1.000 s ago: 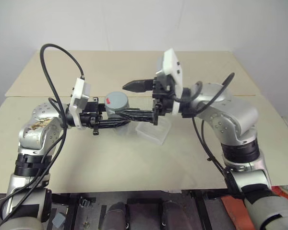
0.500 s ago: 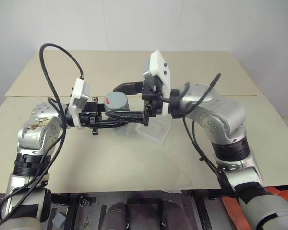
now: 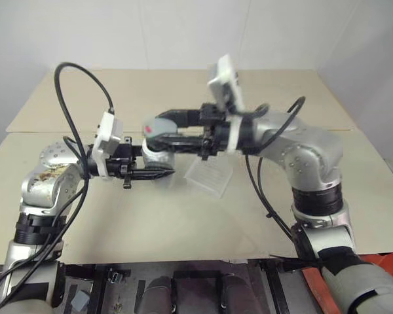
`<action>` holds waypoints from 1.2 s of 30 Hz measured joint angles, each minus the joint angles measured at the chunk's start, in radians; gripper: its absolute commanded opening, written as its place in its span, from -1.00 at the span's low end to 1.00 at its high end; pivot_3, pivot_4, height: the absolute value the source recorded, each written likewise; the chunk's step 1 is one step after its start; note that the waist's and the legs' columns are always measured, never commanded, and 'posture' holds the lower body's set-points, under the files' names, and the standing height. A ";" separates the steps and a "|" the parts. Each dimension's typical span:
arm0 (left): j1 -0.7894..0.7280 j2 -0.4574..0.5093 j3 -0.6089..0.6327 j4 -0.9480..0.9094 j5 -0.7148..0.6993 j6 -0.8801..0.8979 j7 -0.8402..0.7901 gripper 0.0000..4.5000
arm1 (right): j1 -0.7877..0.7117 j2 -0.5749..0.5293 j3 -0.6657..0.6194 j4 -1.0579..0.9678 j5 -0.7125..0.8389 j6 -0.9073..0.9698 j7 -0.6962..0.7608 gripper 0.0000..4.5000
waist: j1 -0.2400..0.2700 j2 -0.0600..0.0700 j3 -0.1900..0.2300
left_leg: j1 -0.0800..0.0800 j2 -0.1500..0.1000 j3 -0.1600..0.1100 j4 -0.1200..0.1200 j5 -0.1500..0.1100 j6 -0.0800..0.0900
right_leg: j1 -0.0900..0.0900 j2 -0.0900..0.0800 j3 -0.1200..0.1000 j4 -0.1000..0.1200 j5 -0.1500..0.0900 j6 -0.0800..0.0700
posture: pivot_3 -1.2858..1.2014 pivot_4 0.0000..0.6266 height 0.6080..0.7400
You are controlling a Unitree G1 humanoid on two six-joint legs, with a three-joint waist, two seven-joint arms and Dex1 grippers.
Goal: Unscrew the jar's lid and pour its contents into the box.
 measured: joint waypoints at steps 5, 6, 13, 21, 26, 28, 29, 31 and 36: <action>0.000 -0.001 -0.001 0.000 0.002 -0.002 0.004 -0.14 | 0.050 -0.029 -0.016 -0.043 -0.006 0.011 -0.072 0.22 | 0.001 0.000 0.000 | 0.000 0.000 0.000 0.000 0.000 0.000 | 0.000 0.000 0.000 -0.001 0.000 0.000 | 0.03 -0.52 1.00; 0.000 -0.001 0.000 0.000 0.002 -0.002 0.009 -0.14 | 0.065 -0.036 -0.016 -0.045 -0.019 0.004 -0.084 0.22 | 0.001 0.000 0.000 | 0.000 0.000 0.000 0.000 0.000 0.000 | 0.000 0.000 0.000 -0.001 0.000 0.000 | 0.03 -0.52 1.00; 0.029 -0.010 0.070 -0.004 -0.005 0.001 0.120 -0.14 | 0.409 -0.194 -0.058 -0.078 -0.272 -0.169 -0.221 0.22 | 0.004 0.000 0.000 | -0.001 -0.001 0.000 0.000 0.000 0.001 | -0.001 -0.001 0.001 -0.002 0.000 0.000 | 0.03 -0.52 1.00; 0.046 -0.055 0.088 -0.010 0.031 -0.010 0.262 -0.14 | 0.643 -0.216 -0.022 -0.024 -0.483 -0.225 -0.350 0.22 | -0.008 0.000 0.000 | 0.001 -0.001 0.001 0.000 0.000 -0.001 | 0.000 0.000 0.003 0.000 0.000 0.000 | 0.03 -0.52 1.00; 0.045 -0.095 0.071 -0.019 0.062 -0.027 0.332 -0.14 | 0.658 -0.196 -0.004 0.019 -0.532 -0.220 -0.374 0.38 | -0.002 0.000 0.000 | 0.001 -0.001 0.000 0.000 0.000 0.000 | 0.001 0.000 0.003 -0.001 0.000 0.000 | 0.03 -0.52 1.00; 0.044 -0.117 0.063 -0.022 0.076 -0.035 0.361 -0.14 | 0.669 -0.206 0.000 0.020 -0.535 -0.196 -0.354 0.63 | 0.004 0.000 0.000 | 0.001 -0.001 0.000 0.000 0.000 0.000 | 0.001 0.000 0.002 -0.002 0.000 0.000 | 0.03 -0.52 1.00; 0.042 -0.126 0.055 -0.023 0.088 -0.044 0.375 -0.14 | 0.674 -0.218 0.002 0.018 -0.533 -0.178 -0.338 0.76 | 0.006 0.000 0.000 | 0.001 -0.001 0.000 0.000 0.000 0.000 | 0.001 0.000 0.002 -0.002 0.000 0.001 | 0.03 -0.52 1.00; 0.032 -0.136 0.032 -0.021 0.129 -0.076 0.399 -0.14 | 0.677 -0.249 0.002 0.007 -0.518 -0.136 -0.305 0.98 | 0.008 0.000 0.000 | 0.000 -0.001 0.000 0.000 0.000 0.001 | 0.001 0.000 0.002 -0.002 0.000 0.001 | 0.03 -0.52 1.00; -0.031 -0.180 -0.076 0.062 0.370 -0.309 0.525 -0.14 | 0.634 -0.326 -0.061 -0.075 -0.403 -0.008 -0.201 0.98 | 0.012 0.000 0.000 | 0.001 -0.002 0.000 0.000 0.000 0.000 | 0.001 0.000 0.003 -0.002 0.001 0.001 | 0.03 -0.52 1.00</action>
